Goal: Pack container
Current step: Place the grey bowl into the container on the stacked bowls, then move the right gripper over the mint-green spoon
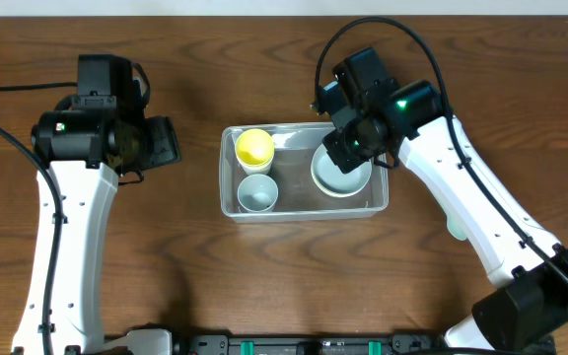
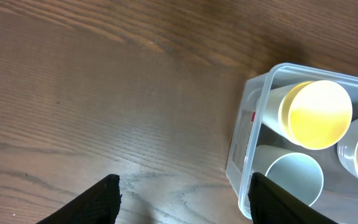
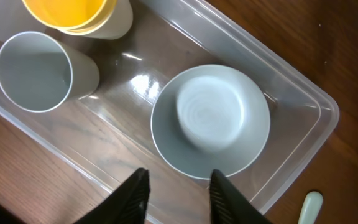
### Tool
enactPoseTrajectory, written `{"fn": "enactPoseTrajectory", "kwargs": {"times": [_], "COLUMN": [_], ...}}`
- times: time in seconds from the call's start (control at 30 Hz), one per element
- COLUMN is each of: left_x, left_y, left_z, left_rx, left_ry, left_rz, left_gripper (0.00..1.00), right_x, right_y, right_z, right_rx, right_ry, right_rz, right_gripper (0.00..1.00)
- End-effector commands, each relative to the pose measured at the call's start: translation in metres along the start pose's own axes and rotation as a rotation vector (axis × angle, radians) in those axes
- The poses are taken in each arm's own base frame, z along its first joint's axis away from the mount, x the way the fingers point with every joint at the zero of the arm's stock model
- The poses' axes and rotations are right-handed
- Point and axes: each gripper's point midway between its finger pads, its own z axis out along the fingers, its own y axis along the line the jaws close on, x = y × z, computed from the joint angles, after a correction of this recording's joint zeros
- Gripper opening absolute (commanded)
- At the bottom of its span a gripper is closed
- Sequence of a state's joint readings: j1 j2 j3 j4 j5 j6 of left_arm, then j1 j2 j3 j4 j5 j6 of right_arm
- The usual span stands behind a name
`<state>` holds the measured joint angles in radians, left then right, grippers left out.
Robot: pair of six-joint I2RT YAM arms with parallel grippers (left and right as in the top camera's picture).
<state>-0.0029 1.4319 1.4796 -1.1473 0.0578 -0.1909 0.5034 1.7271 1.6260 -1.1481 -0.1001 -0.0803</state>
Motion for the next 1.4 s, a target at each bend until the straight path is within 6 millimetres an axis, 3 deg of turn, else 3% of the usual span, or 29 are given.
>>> {"fn": "enactPoseTrajectory", "kwargs": {"times": [0.0, 0.13, 0.27, 0.3, 0.37, 0.47, 0.53, 0.67, 0.8, 1.03, 1.2, 1.37], "left_x": [0.002, 0.002, 0.002, 0.002, 0.002, 0.002, 0.002, 0.002, 0.002, 0.002, 0.002, 0.002], "left_y": [0.0, 0.0, 0.0, 0.0, 0.0, 0.0, 0.0, 0.0, 0.0, 0.0, 0.0, 0.0], "left_z": [0.001, 0.001, 0.001, 0.001, 0.001, 0.001, 0.001, 0.001, 0.001, 0.001, 0.001, 0.001], "left_rx": [0.002, 0.002, 0.002, 0.003, 0.002, 0.002, 0.003, 0.003, 0.003, 0.003, 0.003, 0.002], "left_ry": [0.009, 0.01, 0.01, 0.01, 0.01, 0.009, 0.009, 0.009, 0.009, 0.009, 0.009, 0.009], "left_rz": [-0.008, -0.007, -0.008, -0.008, -0.008, -0.008, -0.008, -0.008, -0.008, -0.008, -0.008, -0.008], "left_gripper": [0.67, 0.67, 0.67, 0.67, 0.67, 0.67, 0.67, 0.67, 0.67, 0.67, 0.67, 0.67], "right_x": [0.002, 0.005, 0.018, 0.023, 0.042, 0.072, 0.096, 0.12, 0.146, 0.188, 0.198, 0.2], "right_y": [-0.012, -0.056, -0.112, -0.124, -0.152, -0.18, -0.193, -0.192, -0.183, -0.174, -0.163, -0.157], "right_z": [0.001, -0.022, -0.071, -0.083, -0.109, -0.13, -0.133, -0.115, -0.074, -0.002, 0.034, 0.051], "right_rx": [0.053, 0.236, 0.36, 0.373, 0.4, 0.396, 0.387, 0.312, 0.264, 0.204, 0.127, 0.099], "right_ry": [0.007, -0.045, -0.17, -0.199, -0.252, -0.268, -0.219, -0.101, 0.057, 0.211, 0.219, 0.228], "right_rz": [0.054, 0.251, 0.529, 0.591, 0.737, 0.872, 0.914, 0.821, 0.737, 0.72, 0.636, 0.535], "right_gripper": [0.32, 0.35, 0.39, 0.46, 0.63, 0.68, 0.69, 0.79, 0.9, 0.95, 0.96, 0.96]}}
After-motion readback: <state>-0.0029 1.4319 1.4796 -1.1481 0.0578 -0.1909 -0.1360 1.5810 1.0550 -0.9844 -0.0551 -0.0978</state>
